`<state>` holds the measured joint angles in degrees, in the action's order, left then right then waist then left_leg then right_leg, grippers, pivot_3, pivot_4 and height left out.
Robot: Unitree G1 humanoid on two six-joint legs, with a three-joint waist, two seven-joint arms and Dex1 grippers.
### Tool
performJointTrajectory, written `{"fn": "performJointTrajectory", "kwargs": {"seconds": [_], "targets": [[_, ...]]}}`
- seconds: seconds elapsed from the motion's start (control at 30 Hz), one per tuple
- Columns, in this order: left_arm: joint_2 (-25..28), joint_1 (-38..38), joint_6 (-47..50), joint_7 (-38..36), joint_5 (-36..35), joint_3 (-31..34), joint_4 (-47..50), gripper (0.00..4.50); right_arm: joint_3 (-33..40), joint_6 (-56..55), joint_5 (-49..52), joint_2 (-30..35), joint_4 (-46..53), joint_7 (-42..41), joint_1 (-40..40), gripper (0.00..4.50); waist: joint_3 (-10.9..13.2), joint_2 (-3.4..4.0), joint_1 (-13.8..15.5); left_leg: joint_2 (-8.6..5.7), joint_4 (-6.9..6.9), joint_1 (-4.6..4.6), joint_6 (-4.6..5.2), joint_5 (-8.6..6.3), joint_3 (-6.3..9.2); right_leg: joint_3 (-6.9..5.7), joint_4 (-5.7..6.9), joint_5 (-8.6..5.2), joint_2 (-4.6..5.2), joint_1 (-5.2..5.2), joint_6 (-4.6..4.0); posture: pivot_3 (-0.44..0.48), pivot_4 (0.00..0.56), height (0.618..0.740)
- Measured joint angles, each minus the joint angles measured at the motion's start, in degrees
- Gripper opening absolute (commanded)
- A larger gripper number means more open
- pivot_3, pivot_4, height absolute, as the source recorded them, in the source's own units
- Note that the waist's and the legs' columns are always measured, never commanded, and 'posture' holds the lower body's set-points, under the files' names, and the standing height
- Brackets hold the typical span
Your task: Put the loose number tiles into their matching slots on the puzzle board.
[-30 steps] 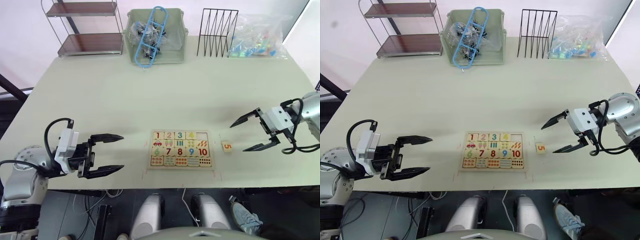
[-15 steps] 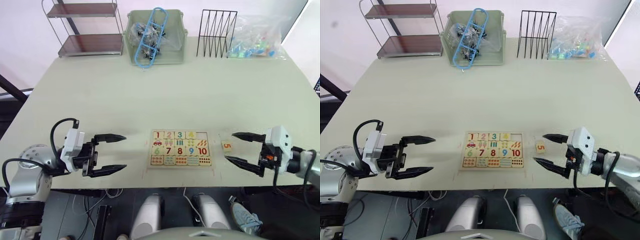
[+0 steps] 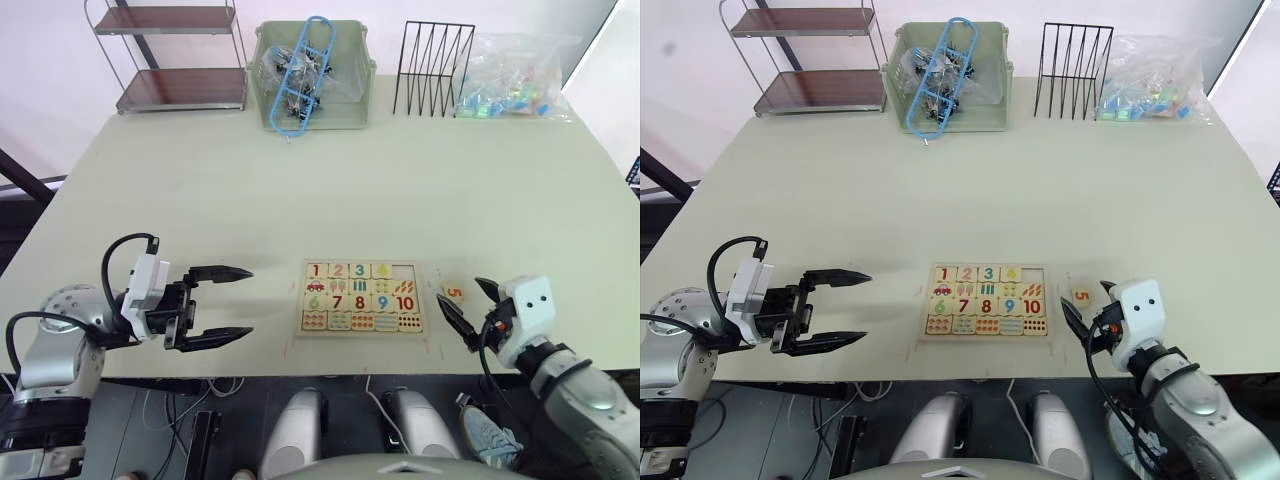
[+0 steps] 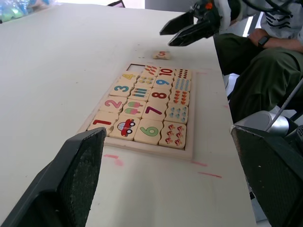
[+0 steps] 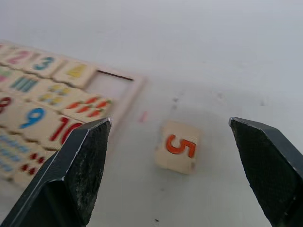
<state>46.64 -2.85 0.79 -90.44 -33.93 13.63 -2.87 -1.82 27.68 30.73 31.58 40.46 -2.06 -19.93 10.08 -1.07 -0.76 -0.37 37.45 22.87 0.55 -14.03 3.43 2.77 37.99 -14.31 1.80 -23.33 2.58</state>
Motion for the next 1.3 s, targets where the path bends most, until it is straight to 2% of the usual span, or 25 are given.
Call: {"fn": "performJointTrajectory", "kwargs": {"seconds": [0.2, 0.5, 0.6, 0.67, 0.77, 0.8, 1.17, 1.3], "targets": [[0.0, -0.3, 0.0, 0.0, 0.0, -0.1, 0.0, 4.50, -1.6, -0.6, -6.4, -7.0, -5.0, 1.1, 0.1, 4.20, 0.0, 0.00, -0.1, 0.01, 0.00, -0.02, 0.00, 0.00, -0.02, 0.01, 0.02, 0.00, -0.02, -0.01, 0.00, 0.000, 0.150, 0.739], [0.0, -0.2, 0.1, 0.0, -0.1, -0.1, 0.0, 4.50, -1.6, -0.5, -11.4, -11.2, -6.0, -0.1, 0.9, 4.20, 0.0, -0.03, -0.2, 0.02, -0.01, -0.04, 0.00, 0.00, -0.01, 0.01, 0.02, 0.00, -0.04, 0.00, 0.00, 0.000, 0.150, 0.739], [0.2, 0.4, 0.1, 0.0, -0.1, -0.1, 0.0, 4.50, -1.4, -0.3, -12.2, -12.7, -6.1, 0.0, 0.6, 3.39, 0.0, -0.04, -0.2, 0.02, -0.01, -0.05, 0.00, 0.00, -0.02, 0.02, 0.02, 0.00, -0.04, 0.00, 0.00, 0.000, 0.150, 0.739], [0.4, 0.8, 0.1, 0.0, -0.1, 0.0, 0.0, 4.50, -1.1, -0.1, -13.4, -12.7, -6.2, 0.0, 0.5, 2.32, 0.0, -0.05, -0.2, 0.02, -0.01, -0.05, 0.00, 0.00, 0.00, 0.00, 0.02, 0.00, -0.04, 0.00, 0.00, 0.000, 0.150, 0.739], [0.5, 0.9, 0.1, 0.0, -0.2, 0.0, 0.0, 4.50, -1.3, 0.7, -14.4, -13.0, -5.8, -0.3, 0.6, 1.09, -0.1, -0.07, -0.2, 0.02, -0.01, -0.05, 0.00, 0.00, -0.01, 0.00, 0.02, 0.00, -0.03, 0.01, 0.00, 0.000, 0.150, 0.739], [0.5, 0.9, 0.1, -0.1, -0.3, 0.0, 0.0, 4.50, -1.3, 1.0, -14.7, -13.1, -5.6, -0.3, 0.6, 0.85, -0.1, -0.11, -0.2, 0.02, -0.01, -0.06, 0.00, 0.00, 0.00, 0.00, 0.02, 0.00, -0.03, 0.01, 0.00, 0.000, 0.150, 0.739], [0.7, 0.8, -0.2, -0.1, -0.7, 0.0, -0.2, 4.50, 0.9, 3.2, -15.2, -11.2, -5.5, -5.1, 2.3, 0.86, -0.2, -0.24, -0.1, 0.02, 0.00, -0.06, 0.00, 0.00, -0.01, -0.01, 0.02, 0.00, -0.03, 0.02, 0.00, 0.000, 0.150, 0.739], [0.7, 0.8, -0.4, -0.1, -0.9, 0.0, -0.3, 4.50, 3.4, 4.7, -13.3, -5.7, -5.5, -11.1, 3.2, 0.86, -0.2, -0.23, -0.1, 0.00, 0.00, -0.06, 0.00, 0.00, -0.01, -0.01, 0.02, 0.01, -0.02, 0.03, 0.00, 0.000, 0.150, 0.739]]}}
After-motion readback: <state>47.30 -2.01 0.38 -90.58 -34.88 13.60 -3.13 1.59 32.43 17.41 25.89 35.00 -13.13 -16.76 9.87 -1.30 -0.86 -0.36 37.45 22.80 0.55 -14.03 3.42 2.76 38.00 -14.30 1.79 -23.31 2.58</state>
